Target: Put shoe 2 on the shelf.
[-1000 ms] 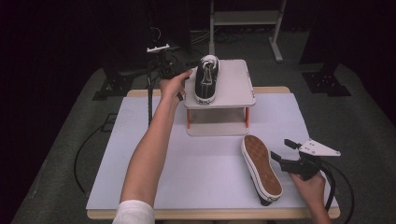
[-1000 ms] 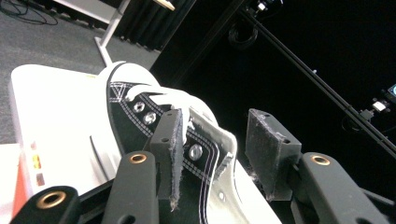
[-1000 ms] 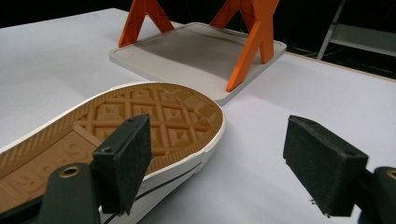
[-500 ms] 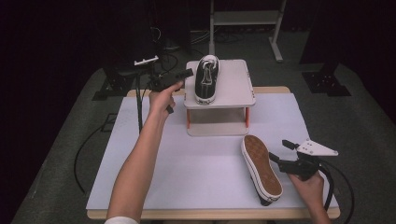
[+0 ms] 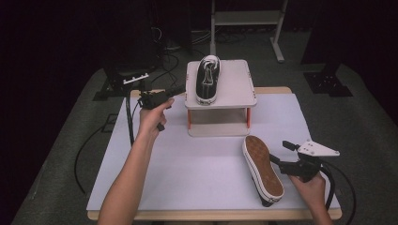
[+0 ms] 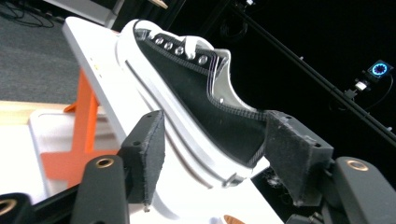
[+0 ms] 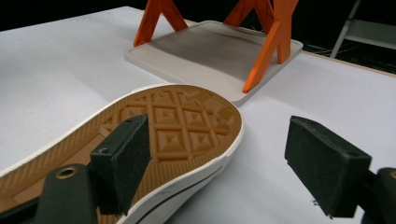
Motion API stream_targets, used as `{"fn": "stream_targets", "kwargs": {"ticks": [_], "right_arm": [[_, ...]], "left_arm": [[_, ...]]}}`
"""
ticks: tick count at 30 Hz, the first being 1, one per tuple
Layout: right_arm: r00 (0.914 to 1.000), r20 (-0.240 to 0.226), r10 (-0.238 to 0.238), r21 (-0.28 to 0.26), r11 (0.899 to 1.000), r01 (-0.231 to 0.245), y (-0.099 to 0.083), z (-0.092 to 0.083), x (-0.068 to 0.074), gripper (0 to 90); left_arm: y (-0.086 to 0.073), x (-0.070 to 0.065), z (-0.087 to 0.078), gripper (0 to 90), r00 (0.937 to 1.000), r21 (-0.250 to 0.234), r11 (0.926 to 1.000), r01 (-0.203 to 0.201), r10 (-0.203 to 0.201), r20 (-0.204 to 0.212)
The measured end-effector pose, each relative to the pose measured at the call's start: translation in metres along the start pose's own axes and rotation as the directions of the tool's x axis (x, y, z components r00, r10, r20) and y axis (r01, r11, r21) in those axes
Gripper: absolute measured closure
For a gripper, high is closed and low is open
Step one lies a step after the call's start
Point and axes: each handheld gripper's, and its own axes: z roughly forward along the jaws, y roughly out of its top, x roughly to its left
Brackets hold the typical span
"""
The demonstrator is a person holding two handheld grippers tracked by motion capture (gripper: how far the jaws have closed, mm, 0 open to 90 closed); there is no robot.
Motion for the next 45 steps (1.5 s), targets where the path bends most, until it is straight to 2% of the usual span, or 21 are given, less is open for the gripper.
{"fn": "stream_targets", "kwargs": {"ticks": [8,11,13,15,19,22,29,35,38,45], "right_arm": [[0.9995,-0.023,0.022,-0.004,1.000,-0.022,0.001,-0.001,0.001,21.7],[0.9988,-0.034,0.036,0.010,0.999,-0.036,0.001,0.000,0.002,21.8],[0.9986,-0.041,0.035,0.018,0.999,-0.034,0.002,0.002,0.004,23.3],[0.9987,-0.044,0.027,0.027,0.999,-0.025,0.002,0.003,0.005,23.4],[0.9981,-0.057,0.024,0.052,0.998,-0.021,0.000,0.002,0.006,23.5],[0.9962,-0.079,0.037,0.045,0.998,-0.034,-0.001,-0.001,0.005,26.8],[0.9943,-0.098,0.042,0.058,0.998,-0.036,-0.004,-0.004,0.004,36.9],[0.9930,-0.099,0.064,0.073,0.996,-0.057,-0.009,-0.005,0.000,47.0],[0.9939,-0.091,0.062,0.076,0.996,-0.056,-0.009,-0.004,-0.001,49.9],[0.9949,-0.077,0.065,0.099,0.993,-0.058,-0.013,-0.003,-0.002,55.3]], "left_arm": [[-0.016,0.006,-0.024,34.5,0.9998,-0.003,0.9998,-0.022,0.022,0.005],[-0.023,0.008,-0.029,33.2,0.9996,0.003,0.9996,-0.028,0.029,-0.005],[-0.029,0.011,-0.032,32.8,0.9997,0.006,0.9996,-0.026,0.026,0.005],[-0.034,0.012,-0.034,31.7,0.9994,0.011,0.9993,-0.035,0.036,-0.002],[-0.047,0.016,-0.040,30.2,0.9996,0.010,0.9995,-0.029,0.029,-0.001],[-0.056,0.018,-0.044,29.3,0.9994,0.012,0.9994,-0.032,0.032,-0.009],[-0.076,0.025,-0.056,26.9,0.9988,0.021,0.9989,-0.042,0.043,-0.022],[-0.096,0.031,-0.067,23.2,0.9980,0.024,0.9985,-0.049,0.050,-0.037],[-0.103,0.033,-0.072,22.6,0.9971,0.037,0.9974,-0.062,0.063,-0.042],[-0.123,0.040,-0.087,20.1,0.9953,0.029,0.9966,-0.077,0.078,-0.057]]}}
